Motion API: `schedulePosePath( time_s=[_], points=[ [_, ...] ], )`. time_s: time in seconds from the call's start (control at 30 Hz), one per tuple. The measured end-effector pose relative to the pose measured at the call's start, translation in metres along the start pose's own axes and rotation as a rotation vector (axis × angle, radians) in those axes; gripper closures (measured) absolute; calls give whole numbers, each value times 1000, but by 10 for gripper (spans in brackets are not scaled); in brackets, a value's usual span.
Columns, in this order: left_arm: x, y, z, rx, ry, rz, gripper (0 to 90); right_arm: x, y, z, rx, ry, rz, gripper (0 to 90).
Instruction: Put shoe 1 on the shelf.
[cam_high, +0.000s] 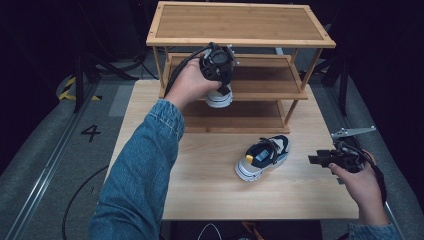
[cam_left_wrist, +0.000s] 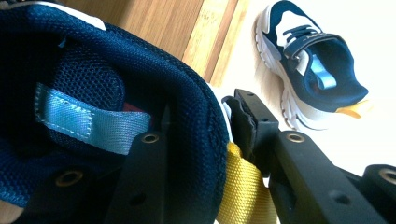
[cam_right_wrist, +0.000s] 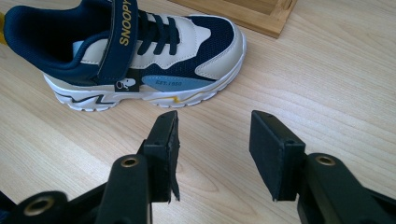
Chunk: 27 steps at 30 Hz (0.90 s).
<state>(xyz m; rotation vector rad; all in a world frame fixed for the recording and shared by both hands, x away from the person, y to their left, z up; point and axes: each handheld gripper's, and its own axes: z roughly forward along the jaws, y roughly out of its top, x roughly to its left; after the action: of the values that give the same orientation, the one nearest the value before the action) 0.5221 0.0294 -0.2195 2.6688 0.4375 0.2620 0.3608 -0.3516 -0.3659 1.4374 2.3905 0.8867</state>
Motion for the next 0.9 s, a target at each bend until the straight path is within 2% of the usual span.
schedulePosePath(
  time_s=[0.03, 0.07, 0.1, 0.17, 0.3, 0.5, 0.53, 0.6, 0.67, 0.7, 0.73, 0.77, 0.83, 0.9],
  points=[
    [-1, 1, 0, -4, 21, 5, 642, 0, 0, 0, 0, 1, 0, 534],
    [-1, 1, -1, -20, 65, 29, 610, 0, 0, 0, -2, 1, -3, 534],
    [-1, 1, -3, -44, 91, 37, 571, 0, 0, 0, -3, 1, -3, 534],
    [-2, 1, -4, -81, 133, 36, 497, 0, 0, 0, -4, 4, -4, 533],
    [-4, 1, -4, -87, 132, 18, 481, 1, 0, 0, -1, 5, -6, 529],
    [-7, 0, -7, -110, 161, 29, 456, 2, 1, 1, 2, 6, -6, 522],
    [-8, -2, -8, -117, 164, 9, 452, 1, 1, 1, 3, 5, -7, 522],
    [-10, -4, -10, -139, 169, -22, 470, 1, 1, 2, 3, 5, -6, 521],
    [-12, -6, -13, -185, 184, -46, 457, 1, 1, 3, 5, 6, -8, 520],
    [-15, -8, -16, -241, 198, -50, 446, 1, 2, 3, 5, 6, -11, 520],
    [-15, -8, -16, -241, 198, -50, 439, 1, 2, 3, 5, 6, -11, 520],
    [-17, -8, -19, -272, 206, -43, 439, 2, 2, 4, 6, 8, -10, 520],
    [-22, -9, -25, -294, 232, -40, 388, 3, 3, 5, 8, 12, -13, 519],
    [-26, -10, -30, -306, 245, -53, 359, 4, 5, 6, 9, 13, -18, 519]
  ],
)
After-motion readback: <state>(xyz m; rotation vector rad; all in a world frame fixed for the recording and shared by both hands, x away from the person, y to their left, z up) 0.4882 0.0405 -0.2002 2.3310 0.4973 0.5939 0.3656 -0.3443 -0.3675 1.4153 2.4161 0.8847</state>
